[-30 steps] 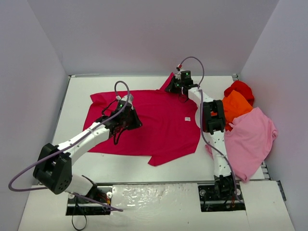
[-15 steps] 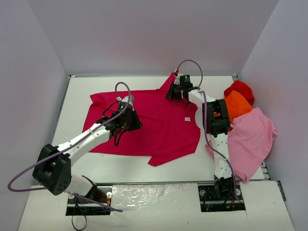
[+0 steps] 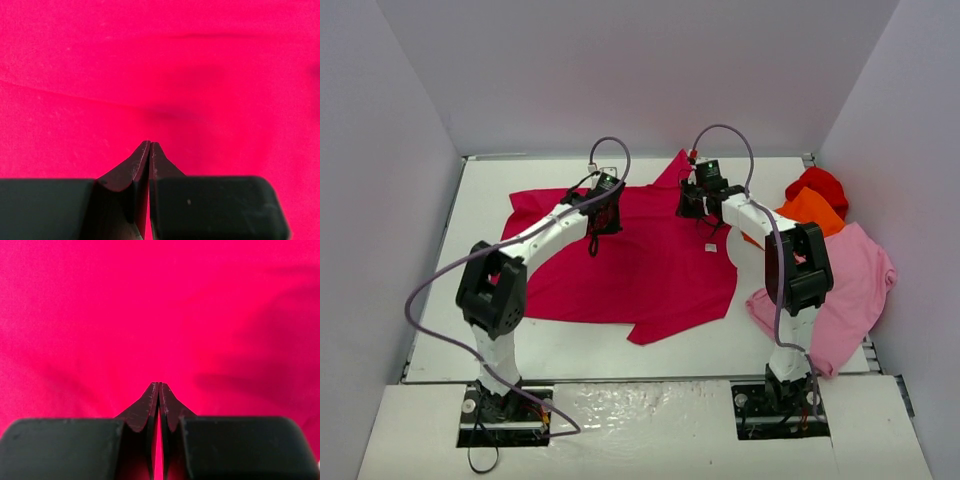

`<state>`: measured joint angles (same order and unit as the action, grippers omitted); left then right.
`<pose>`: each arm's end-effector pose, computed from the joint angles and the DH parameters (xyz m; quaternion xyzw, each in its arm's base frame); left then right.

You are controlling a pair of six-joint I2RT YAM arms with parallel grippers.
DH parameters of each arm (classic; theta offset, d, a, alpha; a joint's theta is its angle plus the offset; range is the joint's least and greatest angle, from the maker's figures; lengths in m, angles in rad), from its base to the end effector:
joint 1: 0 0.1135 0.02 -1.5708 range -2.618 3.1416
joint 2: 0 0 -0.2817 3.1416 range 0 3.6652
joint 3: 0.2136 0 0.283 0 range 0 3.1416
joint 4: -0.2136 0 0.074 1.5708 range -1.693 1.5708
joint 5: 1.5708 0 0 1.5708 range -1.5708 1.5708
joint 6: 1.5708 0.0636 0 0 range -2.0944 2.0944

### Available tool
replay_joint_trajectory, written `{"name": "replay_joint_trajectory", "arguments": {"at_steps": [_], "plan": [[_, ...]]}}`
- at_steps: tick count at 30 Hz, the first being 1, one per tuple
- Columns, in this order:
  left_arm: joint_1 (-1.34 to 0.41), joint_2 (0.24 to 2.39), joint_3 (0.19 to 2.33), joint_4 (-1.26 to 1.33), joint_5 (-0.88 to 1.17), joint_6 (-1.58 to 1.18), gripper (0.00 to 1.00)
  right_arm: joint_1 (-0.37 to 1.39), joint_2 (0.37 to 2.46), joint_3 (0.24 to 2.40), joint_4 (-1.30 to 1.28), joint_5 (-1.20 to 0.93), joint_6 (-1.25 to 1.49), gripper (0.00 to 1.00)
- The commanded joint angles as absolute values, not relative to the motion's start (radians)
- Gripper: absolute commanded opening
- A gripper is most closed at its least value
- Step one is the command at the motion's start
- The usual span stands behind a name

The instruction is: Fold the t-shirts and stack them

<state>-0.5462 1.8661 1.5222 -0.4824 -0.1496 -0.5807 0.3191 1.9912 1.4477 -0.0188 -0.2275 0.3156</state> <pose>0.4111 -0.2388 0.2456 -0.0432 0.9283 -0.1349 0.3438 0.4871 0.1760 0.2065 -0.0564 0.8698 0.2442 0.4250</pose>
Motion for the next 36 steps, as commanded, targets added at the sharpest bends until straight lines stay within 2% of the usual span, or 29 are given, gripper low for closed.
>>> {"name": "replay_joint_trajectory", "arguments": {"at_steps": [1,4,7,18,28,36], "plan": [[-0.477,1.956,1.540,-0.519,-0.155,-0.558,0.00,0.330,1.850,1.368,-0.066,-0.167,0.318,0.00],[-0.455,1.995,1.481,-0.451,-0.102,-0.594,0.00,0.328,1.858,1.351,-0.069,-0.116,0.303,0.00],[-0.453,2.018,1.457,-0.429,-0.095,-0.618,0.00,0.332,1.899,1.357,-0.071,-0.156,0.319,0.00],[-0.466,1.933,1.235,-0.327,-0.043,-0.689,0.00,0.382,1.930,1.198,-0.038,-0.117,0.351,0.00],[-0.514,1.753,1.019,-0.331,-0.037,-0.757,0.00,0.393,1.730,0.925,-0.072,-0.038,0.398,0.00],[-0.538,1.601,0.892,-0.341,-0.057,-0.814,0.00,0.417,1.603,0.824,-0.101,-0.012,0.440,0.00]]}}
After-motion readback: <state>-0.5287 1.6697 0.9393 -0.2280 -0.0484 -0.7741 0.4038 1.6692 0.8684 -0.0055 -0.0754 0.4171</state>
